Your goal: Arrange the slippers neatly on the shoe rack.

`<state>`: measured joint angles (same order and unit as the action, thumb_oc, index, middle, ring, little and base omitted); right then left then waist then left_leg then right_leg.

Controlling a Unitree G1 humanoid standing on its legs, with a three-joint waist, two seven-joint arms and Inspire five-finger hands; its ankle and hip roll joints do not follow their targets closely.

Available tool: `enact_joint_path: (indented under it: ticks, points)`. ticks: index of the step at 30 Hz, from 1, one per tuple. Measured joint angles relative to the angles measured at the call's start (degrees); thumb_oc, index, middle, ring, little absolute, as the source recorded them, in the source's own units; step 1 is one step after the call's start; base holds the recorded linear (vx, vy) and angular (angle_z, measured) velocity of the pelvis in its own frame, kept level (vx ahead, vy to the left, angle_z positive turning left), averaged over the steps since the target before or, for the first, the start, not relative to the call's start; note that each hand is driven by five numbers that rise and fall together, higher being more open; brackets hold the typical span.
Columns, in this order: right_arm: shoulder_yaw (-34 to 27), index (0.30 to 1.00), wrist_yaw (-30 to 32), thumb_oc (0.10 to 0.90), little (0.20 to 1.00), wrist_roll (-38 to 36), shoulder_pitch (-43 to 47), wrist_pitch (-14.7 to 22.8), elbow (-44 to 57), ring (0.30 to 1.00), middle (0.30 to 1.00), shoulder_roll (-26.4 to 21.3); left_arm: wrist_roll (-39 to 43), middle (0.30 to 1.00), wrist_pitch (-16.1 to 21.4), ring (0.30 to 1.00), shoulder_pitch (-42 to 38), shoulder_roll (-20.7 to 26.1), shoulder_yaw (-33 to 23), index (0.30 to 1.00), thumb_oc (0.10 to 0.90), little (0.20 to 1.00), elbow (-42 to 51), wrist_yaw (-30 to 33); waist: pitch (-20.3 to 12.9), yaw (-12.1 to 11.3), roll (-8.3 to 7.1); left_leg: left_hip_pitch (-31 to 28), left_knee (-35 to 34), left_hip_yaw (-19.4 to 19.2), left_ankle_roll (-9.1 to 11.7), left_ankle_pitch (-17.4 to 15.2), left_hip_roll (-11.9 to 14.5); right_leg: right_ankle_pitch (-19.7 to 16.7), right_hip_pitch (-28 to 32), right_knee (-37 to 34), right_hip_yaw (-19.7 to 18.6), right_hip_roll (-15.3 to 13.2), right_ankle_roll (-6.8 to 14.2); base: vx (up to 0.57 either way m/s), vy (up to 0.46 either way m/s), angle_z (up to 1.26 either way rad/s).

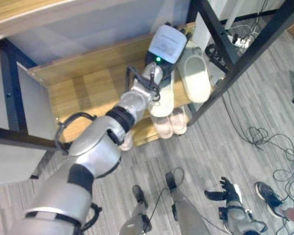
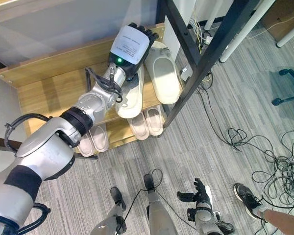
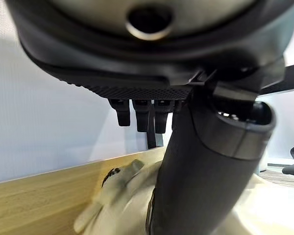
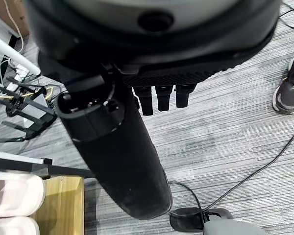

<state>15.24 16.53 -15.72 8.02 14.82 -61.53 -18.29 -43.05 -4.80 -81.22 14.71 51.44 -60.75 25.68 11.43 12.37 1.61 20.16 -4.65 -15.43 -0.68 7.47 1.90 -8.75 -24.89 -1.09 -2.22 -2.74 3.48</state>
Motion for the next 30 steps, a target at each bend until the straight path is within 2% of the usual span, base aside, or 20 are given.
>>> enact_joint_path:
  ticks: [7, 25, 30]
  points:
    - [1.2, 0.900, 0.1, 0.800, 0.900, 2.2, 0.5, -0.1, 0.0, 0.900, 0.900, -0.1, 0.0, 0.900, -0.1, 0.900, 0.0, -0.1, 0.0, 0.900, 0.800, 0.900, 0.0, 0.0, 0.0, 0.1, 0.00, 0.0, 0.0, 0.0, 0.0, 0.1, 0.0, -0.1, -0.1, 0.0, -0.1, 0.1, 0.0, 0.00, 0.000, 0.00]
    - [2.1, 0.900, 0.0, 0.800, 0.900, 2.2, 1.5, -0.5, -0.1, 0.900, 0.900, -0.1, 0.2, 0.900, -0.1, 0.900, 0.0, 0.0, -0.1, 0.900, 0.800, 0.900, -0.7, 0.0, 0.0, -0.2, 0.00, -0.2, 0.0, 0.1, 0.0, 0.3, 0.1, -0.2, 0.3, 0.0, 0.2, 0.0, 0.0, 0.00, -0.001, 0.00]
    - [2.1, 0.900, 0.1, 0.800, 0.900, 2.2, 1.7, -1.0, -0.2, 0.900, 0.900, 0.0, 2.4, 0.900, 0.1, 0.900, 0.0, 0.0, -0.1, 0.900, 0.800, 0.900, -0.6, -0.1, 0.0, -0.5, 0.01, -0.5, 0.0, 0.3, 0.0, 0.5, 0.1, -0.2, 0.7, 0.0, 0.4, 0.0, -0.1, -0.02, -0.010, 0.01]
